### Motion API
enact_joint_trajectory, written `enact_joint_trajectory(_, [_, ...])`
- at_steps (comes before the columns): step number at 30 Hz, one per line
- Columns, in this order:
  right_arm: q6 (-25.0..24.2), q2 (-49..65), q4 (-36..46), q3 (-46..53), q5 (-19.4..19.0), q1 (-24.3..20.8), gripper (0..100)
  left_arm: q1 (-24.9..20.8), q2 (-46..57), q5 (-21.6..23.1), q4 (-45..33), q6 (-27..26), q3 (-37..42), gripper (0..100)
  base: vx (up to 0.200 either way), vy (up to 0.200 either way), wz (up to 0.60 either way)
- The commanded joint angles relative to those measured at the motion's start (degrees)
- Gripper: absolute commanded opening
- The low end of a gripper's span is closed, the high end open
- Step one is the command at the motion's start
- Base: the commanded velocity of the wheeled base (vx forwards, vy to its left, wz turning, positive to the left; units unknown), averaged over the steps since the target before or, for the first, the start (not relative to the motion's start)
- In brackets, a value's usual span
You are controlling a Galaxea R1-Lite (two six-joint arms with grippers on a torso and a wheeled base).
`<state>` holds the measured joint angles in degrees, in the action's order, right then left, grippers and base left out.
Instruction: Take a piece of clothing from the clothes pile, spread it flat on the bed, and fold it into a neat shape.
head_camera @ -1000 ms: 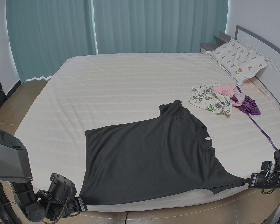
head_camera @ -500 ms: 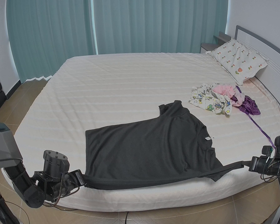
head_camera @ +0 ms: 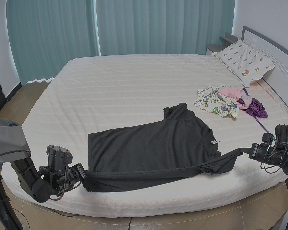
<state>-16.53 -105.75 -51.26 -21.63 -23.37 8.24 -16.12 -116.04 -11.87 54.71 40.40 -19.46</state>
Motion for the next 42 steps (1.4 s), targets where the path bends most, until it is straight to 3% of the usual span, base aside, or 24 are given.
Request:
enact_joint_trajectory(1, [-0.1, -3.9, -0.1, -3.0, 0.1, -1.0, 0, 0.7, -3.5, -0.2, 0.1, 0.0, -2.3, 0, 0.0, 0.0, 0.0])
enact_joint_trajectory(25, [-0.2, -16.6, 0.3, -16.4, 1.5, -2.8, 0, 2.8, -14.0, -0.1, -0.5, -0.4, -16.0, 0, 0.0, 0.0, 0.0])
enact_joint_trajectory(32, [-4.5, -21.9, -0.2, -22.1, 1.9, -3.8, 0, 3.2, -17.8, -0.1, -4.1, -0.7, -21.3, 0, 0.0, 0.0, 0.0])
enact_joint_trajectory(42, [-4.7, -26.8, -0.3, -26.8, 1.9, -4.7, 0, 4.1, -21.3, -0.1, -7.3, -0.7, -26.4, 0, 0.0, 0.0, 0.0])
